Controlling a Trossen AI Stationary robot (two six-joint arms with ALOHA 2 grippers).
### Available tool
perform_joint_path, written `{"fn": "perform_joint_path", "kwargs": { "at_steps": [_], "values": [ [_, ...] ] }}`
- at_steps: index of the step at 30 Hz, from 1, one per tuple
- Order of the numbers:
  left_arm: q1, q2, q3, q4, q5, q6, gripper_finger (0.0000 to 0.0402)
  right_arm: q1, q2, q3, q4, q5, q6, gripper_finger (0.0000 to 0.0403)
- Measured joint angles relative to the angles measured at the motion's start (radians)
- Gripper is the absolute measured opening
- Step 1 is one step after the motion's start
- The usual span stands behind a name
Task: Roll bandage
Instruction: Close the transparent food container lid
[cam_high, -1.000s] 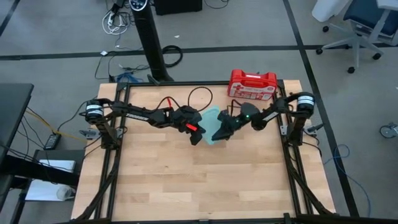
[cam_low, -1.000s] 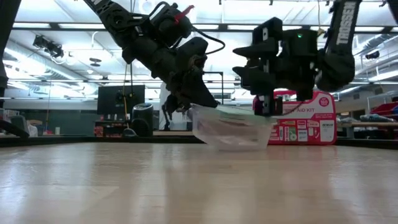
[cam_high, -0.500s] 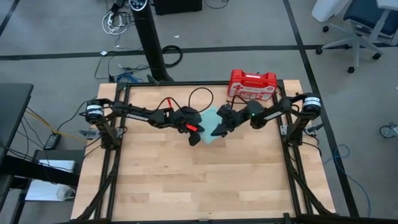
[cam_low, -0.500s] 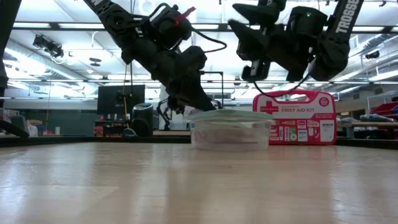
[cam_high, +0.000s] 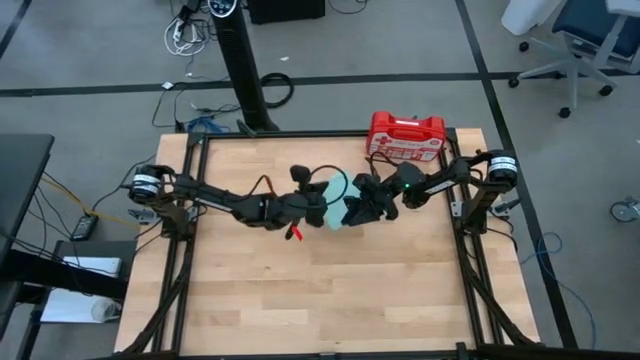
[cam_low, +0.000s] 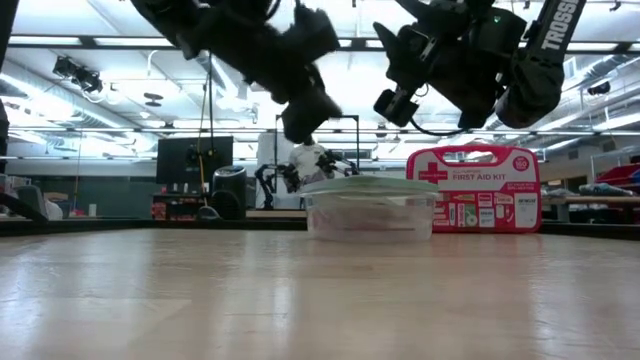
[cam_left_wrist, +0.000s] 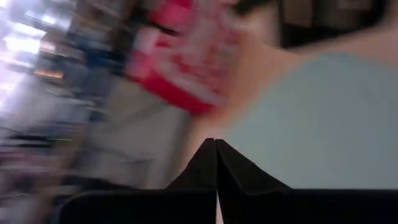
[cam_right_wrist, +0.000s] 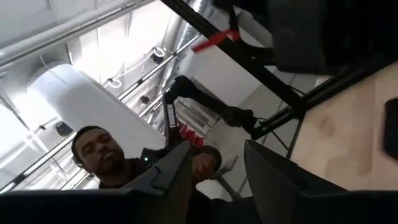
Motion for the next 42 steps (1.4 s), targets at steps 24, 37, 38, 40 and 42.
{"fn": "perform_joint_path", "kwargs": {
  "at_steps": [24,37,38,40,42],
  "values": [
    [0.079,0.154,0.001,0.283,0.045,0.285,0.0001,0.071,0.000,0.000,-0.063,-0.086,-0.189,0.0149],
    [0.160,0.145,0.015,-0.018,0.229,-0.058,0.0001,0.058,0.000,0.000,0.016,-0.031,0.137,0.0149],
    [0.165,0.145,0.030,-0.074,0.269,-0.083,0.0001,0.053,0.000,0.000,0.014,-0.014,0.152,0.0149],
    [0.180,0.144,0.074,-0.194,0.346,-0.133,0.0001,0.044,0.000,0.000,0.011,0.004,0.161,0.0149],
    [0.198,0.141,0.120,-0.310,0.429,-0.174,0.0001,0.040,0.000,0.000,0.004,0.021,0.171,0.0149]
  ]
}}
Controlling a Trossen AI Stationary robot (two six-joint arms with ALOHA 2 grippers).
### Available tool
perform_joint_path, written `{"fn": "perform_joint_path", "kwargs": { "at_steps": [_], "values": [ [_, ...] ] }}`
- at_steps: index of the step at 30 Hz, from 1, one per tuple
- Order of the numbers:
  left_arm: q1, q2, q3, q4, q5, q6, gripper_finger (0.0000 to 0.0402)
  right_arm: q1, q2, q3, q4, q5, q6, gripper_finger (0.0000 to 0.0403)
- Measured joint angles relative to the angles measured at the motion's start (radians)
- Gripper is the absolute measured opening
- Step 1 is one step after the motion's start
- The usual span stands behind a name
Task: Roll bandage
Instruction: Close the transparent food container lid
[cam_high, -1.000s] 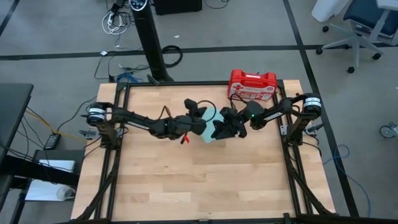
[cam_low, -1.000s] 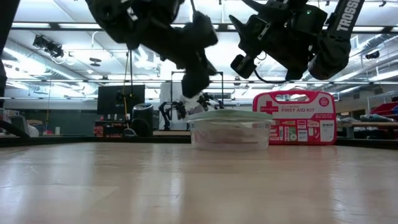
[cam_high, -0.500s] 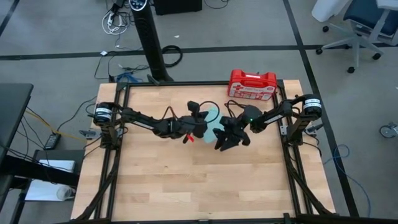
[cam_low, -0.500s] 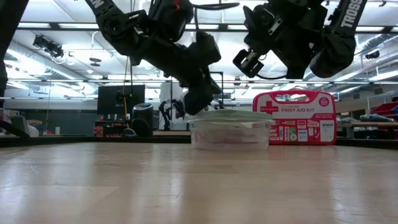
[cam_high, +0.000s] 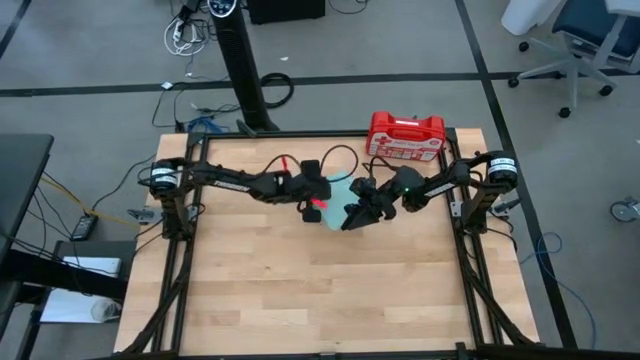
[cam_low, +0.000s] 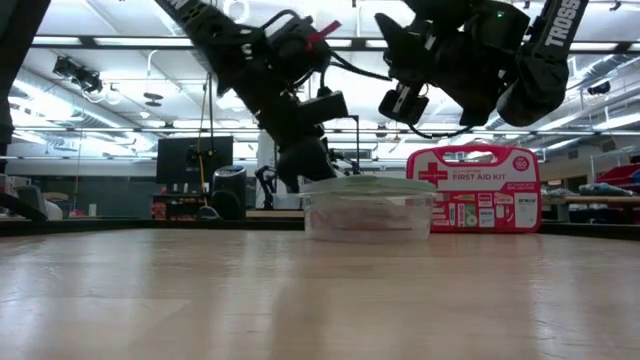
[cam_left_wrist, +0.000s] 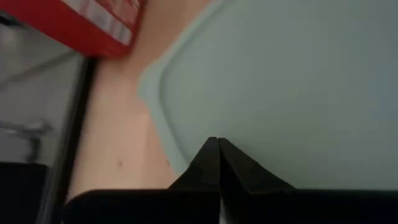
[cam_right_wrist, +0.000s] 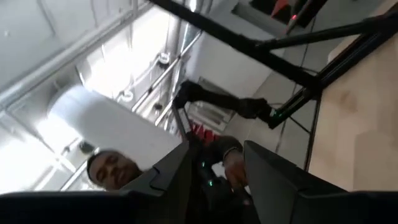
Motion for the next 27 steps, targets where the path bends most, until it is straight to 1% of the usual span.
{"fn": "perform_joint_path", "kwargs": {
  "at_steps": [3,6,10,12,17,22,27],
  "values": [
    [0.011,-0.003,0.061,-0.166,0.072,-0.030,0.0001,-0.001,0.000,0.000,-0.025,0.038,0.057,0.0149],
    [0.005,-0.003,0.106,-0.282,0.089,-0.066,0.0001,-0.001,0.000,0.000,-0.114,0.058,0.109,0.0149],
    [-0.024,-0.002,0.145,-0.388,0.116,-0.155,0.0001,-0.001,0.000,0.000,-0.278,0.078,0.122,0.0149],
    [-0.049,-0.002,0.154,-0.415,0.118,-0.193,0.0001,-0.002,0.000,0.000,-0.317,0.079,0.119,0.0149],
    [-0.105,0.001,0.172,-0.448,0.127,-0.245,0.0001,0.009,0.000,0.000,-0.324,0.076,0.140,0.0149],
    [-0.147,-0.008,0.213,-0.484,0.153,-0.246,0.0001,0.076,0.000,0.000,-0.348,0.105,0.175,0.0149],
    [-0.177,-0.083,0.232,-0.453,0.150,-0.236,0.0000,0.148,0.000,0.013,-0.346,0.142,0.167,0.0149]
  ]
}}
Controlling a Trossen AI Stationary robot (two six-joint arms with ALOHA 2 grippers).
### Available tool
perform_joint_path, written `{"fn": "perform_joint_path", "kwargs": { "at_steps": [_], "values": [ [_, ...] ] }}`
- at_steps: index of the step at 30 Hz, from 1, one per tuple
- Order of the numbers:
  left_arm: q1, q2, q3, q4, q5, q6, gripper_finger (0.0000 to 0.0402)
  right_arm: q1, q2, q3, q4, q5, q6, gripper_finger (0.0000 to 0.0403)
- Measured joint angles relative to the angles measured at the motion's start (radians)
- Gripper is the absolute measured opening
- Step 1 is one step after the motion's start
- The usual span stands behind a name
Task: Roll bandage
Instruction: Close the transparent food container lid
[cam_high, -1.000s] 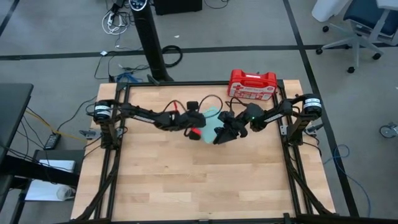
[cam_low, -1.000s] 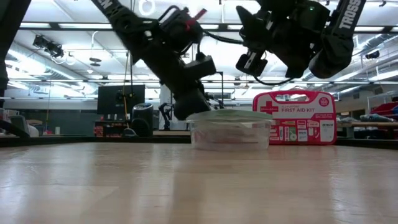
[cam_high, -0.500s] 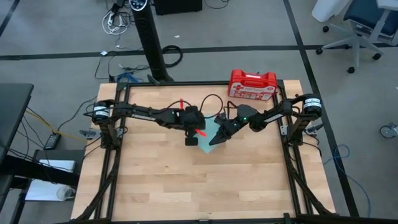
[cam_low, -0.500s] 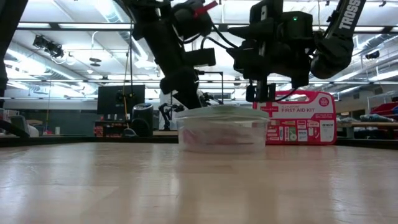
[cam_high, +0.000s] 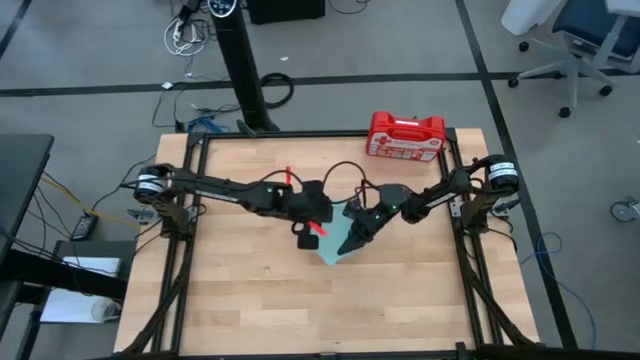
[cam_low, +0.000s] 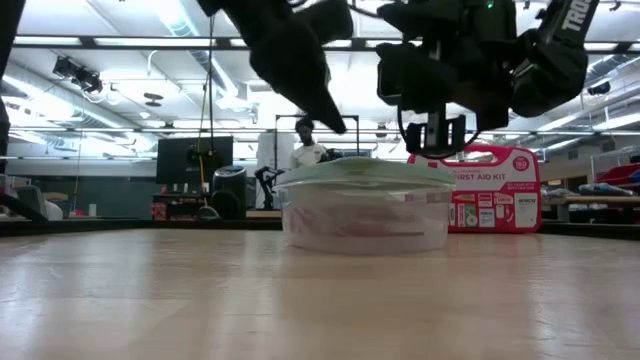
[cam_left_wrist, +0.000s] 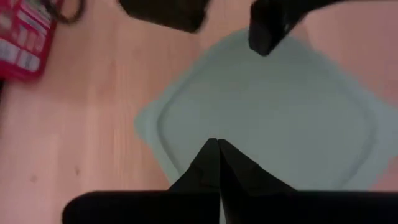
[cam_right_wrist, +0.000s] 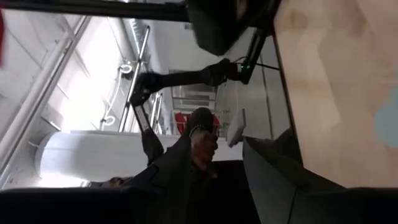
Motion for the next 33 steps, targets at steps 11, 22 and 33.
{"fn": "perform_joint_path", "kwargs": {
  "at_steps": [11,22,33],
  "values": [
    [-0.088,-0.204,-0.304,0.306,0.034,-0.009,0.0000,0.093,-0.001,0.009,0.110,0.189,-0.028,0.0149],
    [-0.074,-0.238,-0.464,0.417,0.002,-0.054,0.0000,0.175,0.000,0.134,-0.173,0.326,-0.033,0.0149],
    [-0.082,-0.230,-0.466,0.305,-0.002,-0.138,0.0000,0.184,0.000,0.153,-0.258,0.323,-0.005,0.0149]
  ]
}}
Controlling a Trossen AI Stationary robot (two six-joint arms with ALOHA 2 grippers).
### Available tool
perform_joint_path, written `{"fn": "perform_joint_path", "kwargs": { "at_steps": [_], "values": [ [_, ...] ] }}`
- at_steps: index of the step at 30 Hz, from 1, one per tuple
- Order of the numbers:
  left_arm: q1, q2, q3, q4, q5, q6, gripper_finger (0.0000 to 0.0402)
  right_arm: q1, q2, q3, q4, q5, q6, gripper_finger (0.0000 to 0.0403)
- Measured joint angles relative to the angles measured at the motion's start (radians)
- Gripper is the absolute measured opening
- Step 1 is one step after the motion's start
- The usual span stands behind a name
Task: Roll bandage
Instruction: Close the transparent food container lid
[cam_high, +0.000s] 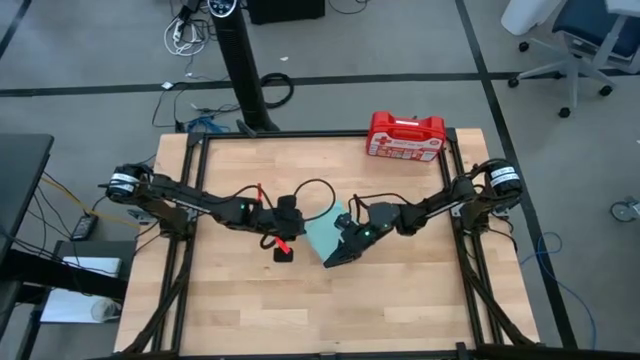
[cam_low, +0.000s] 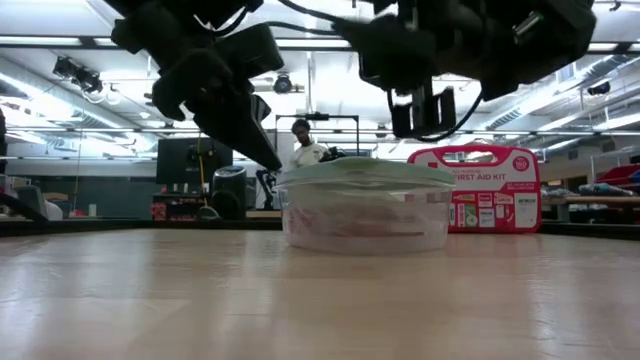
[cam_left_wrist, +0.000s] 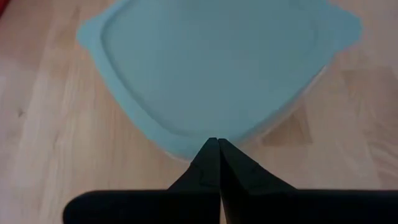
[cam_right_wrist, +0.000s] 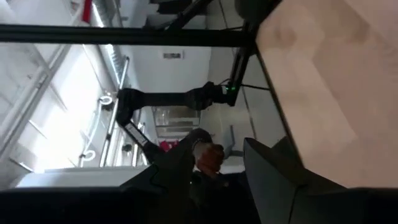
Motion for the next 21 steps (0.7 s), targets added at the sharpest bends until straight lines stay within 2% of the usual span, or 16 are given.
{"fn": "perform_joint_path", "kwargs": {
  "at_steps": [5,14,21],
  "values": [
    [0.002,0.021,0.000,0.014,-0.030,0.001,0.0000,-0.065,0.000,0.000,-0.052,-0.066,-0.050,0.0149],
    [-0.031,0.032,0.004,0.008,-0.009,-0.065,0.0000,-0.191,-0.002,0.001,-0.221,-0.225,-0.133,0.0149],
    [-0.082,0.036,-0.001,0.035,0.003,-0.128,0.0000,-0.283,-0.002,0.000,-0.248,-0.362,-0.219,0.0149]
  ]
}}
